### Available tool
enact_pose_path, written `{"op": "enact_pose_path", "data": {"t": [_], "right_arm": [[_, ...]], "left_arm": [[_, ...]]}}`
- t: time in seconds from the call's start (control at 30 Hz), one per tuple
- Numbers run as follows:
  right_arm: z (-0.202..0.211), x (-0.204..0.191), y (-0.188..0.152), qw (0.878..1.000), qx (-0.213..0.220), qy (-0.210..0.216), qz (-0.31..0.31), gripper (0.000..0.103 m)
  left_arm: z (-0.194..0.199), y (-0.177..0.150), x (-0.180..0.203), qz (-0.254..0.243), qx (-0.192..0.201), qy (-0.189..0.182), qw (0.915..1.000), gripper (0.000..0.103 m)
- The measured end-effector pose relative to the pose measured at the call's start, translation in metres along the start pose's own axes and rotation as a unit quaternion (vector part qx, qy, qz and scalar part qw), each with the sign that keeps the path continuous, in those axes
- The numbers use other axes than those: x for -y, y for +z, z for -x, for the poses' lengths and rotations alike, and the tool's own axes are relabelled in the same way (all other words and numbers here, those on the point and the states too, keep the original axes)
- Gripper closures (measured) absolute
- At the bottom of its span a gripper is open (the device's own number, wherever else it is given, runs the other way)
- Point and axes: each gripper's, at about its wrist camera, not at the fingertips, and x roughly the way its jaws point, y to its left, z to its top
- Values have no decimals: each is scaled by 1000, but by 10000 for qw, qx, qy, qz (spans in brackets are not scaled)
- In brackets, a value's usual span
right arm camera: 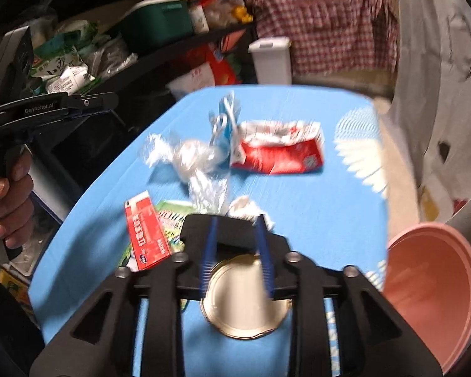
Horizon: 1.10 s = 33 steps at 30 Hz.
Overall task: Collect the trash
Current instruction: 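Move the left tool to the clear plastic bag while the right tool returns over the table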
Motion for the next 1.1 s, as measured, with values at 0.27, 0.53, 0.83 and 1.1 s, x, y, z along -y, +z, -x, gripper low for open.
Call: {"op": "enact_pose_path", "data": {"t": [0.27, 0.53, 0.83, 1.1], "right_arm": [[-25, 11, -5, 9983, -467, 198, -295, 70], [-30, 15, -4, 9976, -547, 274, -327, 88], [-21, 20, -4, 9982, -429, 299, -287, 96], [-3, 16, 0, 9989, -116, 431, -174, 99]], "left_arm": [[-28, -7, -8, 106, -204, -66, 9997, 87], [-59, -17, 11, -81, -541, -261, 9982, 77], [-82, -26, 27, -261, -838, -131, 9961, 58], [-94, -31, 30, -327, -970, 56, 9947, 62]]}}
